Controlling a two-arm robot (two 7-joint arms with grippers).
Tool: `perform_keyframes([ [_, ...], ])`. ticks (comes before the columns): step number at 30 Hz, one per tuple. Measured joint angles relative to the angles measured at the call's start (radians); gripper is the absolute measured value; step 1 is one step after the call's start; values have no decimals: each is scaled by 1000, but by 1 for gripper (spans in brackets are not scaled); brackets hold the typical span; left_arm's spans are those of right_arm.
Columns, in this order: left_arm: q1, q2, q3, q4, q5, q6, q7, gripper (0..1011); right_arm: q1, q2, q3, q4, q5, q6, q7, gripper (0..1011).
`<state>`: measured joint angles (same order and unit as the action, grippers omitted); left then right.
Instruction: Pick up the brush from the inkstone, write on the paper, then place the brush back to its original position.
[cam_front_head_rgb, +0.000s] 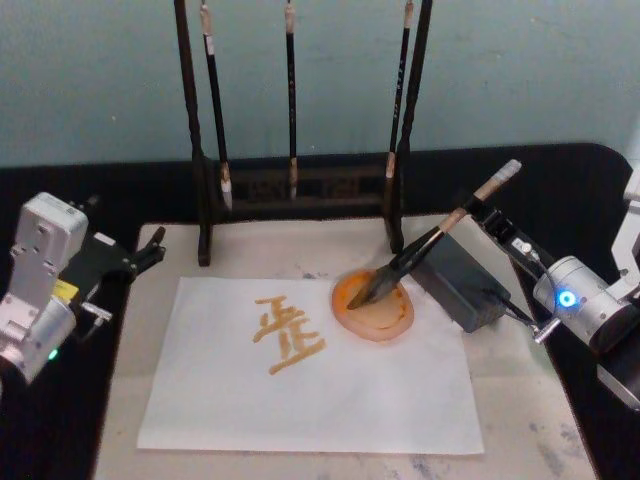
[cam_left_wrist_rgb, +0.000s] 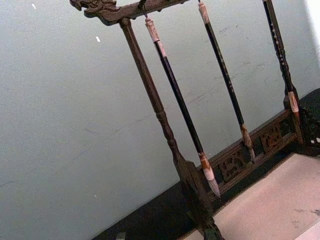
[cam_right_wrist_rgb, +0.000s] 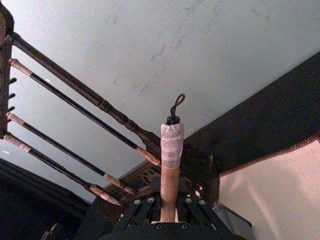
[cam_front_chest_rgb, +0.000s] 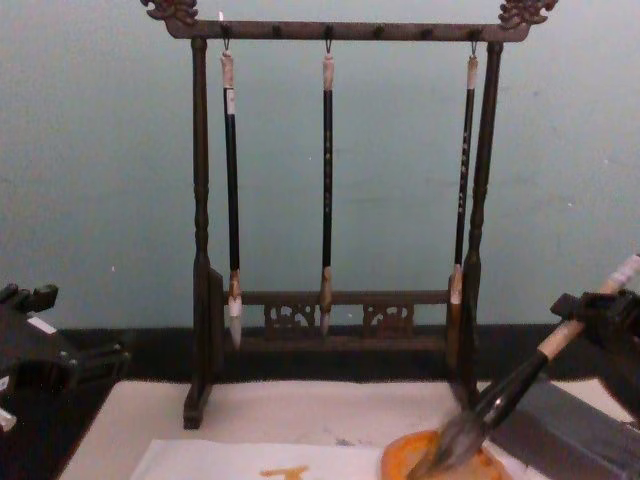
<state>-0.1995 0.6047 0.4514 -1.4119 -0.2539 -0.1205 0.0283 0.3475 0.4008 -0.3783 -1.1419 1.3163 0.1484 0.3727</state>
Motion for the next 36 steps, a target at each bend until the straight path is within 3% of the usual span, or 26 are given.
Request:
perform_keyframes([
  [8,0,0,0,0,0,0,0,1009,0,-1,1,-1,0,1,1,177],
  [22,0,0,0,0,0,0,0,1010,-1,-2,3,-1,-1,2,3,634],
  [25,0,0,0,0,0,0,0,1010,-1,-2,3,-1,-1,2,3,691],
  [28,0,0,0,0,0,0,0,1010,-1,-2,3,-1,-1,3,3,827],
  [36,0,0,0,0,0,0,0,1010,-1,-2,3,-1,-1,3,3,1000],
])
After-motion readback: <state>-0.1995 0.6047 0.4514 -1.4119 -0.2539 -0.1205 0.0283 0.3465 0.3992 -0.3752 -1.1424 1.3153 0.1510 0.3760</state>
